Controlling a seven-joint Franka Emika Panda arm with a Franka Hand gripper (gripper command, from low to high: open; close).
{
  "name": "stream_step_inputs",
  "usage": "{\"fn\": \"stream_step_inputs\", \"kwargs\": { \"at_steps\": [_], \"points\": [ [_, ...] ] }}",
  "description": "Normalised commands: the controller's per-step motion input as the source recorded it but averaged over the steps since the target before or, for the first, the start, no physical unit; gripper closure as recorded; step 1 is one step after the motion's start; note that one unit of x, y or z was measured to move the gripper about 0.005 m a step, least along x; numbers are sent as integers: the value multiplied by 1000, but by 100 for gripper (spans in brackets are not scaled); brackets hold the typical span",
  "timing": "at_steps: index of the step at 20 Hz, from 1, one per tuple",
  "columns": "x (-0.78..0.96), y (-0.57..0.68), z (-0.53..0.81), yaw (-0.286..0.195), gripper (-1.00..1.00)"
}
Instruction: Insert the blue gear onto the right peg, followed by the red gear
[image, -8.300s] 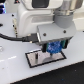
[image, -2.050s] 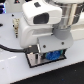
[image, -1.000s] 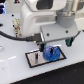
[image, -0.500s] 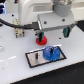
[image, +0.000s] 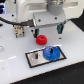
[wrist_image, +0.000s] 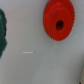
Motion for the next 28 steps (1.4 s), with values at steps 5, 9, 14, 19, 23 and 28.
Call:
{"fn": "stream_step_inputs", "kwargs": {
  "at_steps": [5,9,14,19,23,28],
  "points": [
    [-204,-13,-219,0,-100],
    [-133,-46,-229,0,-100],
    [-165,-50,-211,0,-100],
    [-170,6,-208,0,-100],
    [-131,-99,-198,0,-100],
    [-33,-239,-121,0,-100]
  ]
}}
